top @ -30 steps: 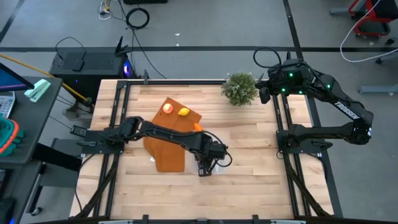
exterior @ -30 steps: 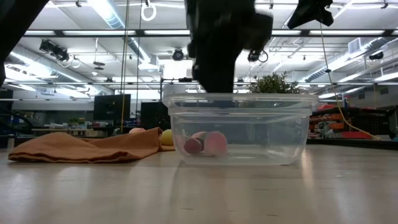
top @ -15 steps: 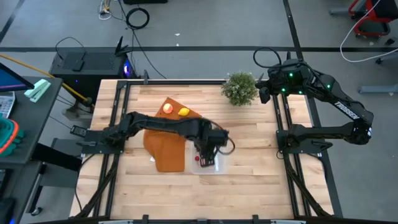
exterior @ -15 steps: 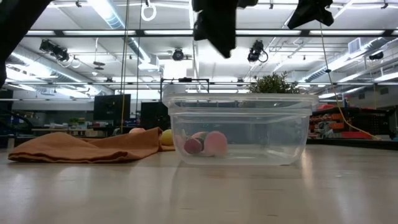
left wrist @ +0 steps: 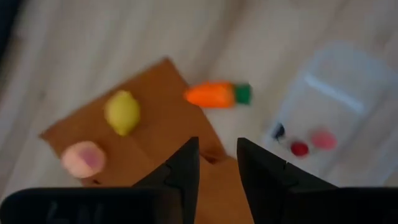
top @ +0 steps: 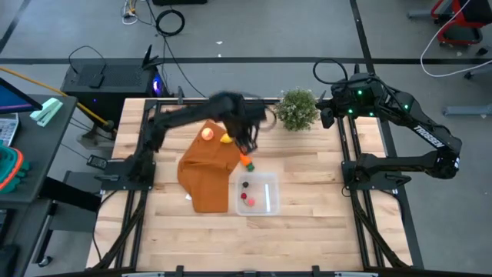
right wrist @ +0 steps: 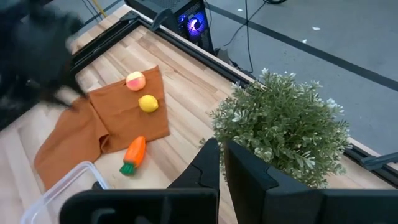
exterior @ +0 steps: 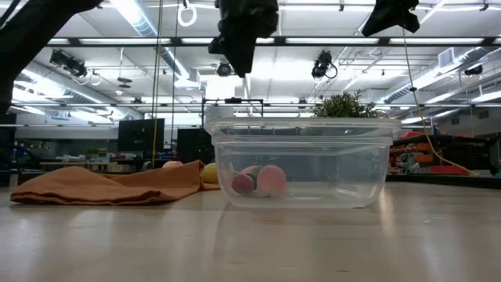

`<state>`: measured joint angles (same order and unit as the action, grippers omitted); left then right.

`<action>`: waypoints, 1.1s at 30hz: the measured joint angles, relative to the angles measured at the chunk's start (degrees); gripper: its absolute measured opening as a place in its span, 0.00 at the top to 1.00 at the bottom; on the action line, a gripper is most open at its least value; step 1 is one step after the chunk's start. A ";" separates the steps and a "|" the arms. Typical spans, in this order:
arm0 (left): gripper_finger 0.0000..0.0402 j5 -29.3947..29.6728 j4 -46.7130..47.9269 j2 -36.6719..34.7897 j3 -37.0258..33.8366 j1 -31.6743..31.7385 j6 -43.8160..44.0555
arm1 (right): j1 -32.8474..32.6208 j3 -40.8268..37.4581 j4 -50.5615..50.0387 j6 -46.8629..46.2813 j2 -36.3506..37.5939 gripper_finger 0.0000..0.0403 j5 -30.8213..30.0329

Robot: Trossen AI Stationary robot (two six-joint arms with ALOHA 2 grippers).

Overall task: Pick and placing Produce into tupperware
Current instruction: Put the carrot into the transparent bin

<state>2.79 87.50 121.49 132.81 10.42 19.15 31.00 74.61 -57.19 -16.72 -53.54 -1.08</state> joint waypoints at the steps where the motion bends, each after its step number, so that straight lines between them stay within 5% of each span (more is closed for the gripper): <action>1: 0.72 -0.03 -0.38 -0.83 0.00 1.41 0.19 | 0.00 0.00 0.00 -0.01 0.00 1.00 0.00; 10: 0.81 -2.00 -3.62 -7.68 0.00 11.68 1.23 | 0.00 0.00 0.00 0.11 0.00 1.00 0.02; 22: 0.88 -6.73 1.60 -17.63 0.00 17.81 -0.34 | -0.04 0.00 0.54 -0.16 -0.06 1.00 0.51; 29: 0.91 -6.07 -0.36 -23.99 -0.01 18.39 -1.99 | -0.28 0.02 10.10 -2.32 -4.17 1.00 12.07; 33: 0.93 -4.04 -0.06 -25.39 0.00 18.42 -3.28 | -3.14 0.02 16.61 -4.76 -9.92 1.00 13.11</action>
<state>-1.25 87.43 96.10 132.81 28.84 15.87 27.87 74.63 -40.58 -21.48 -63.46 12.03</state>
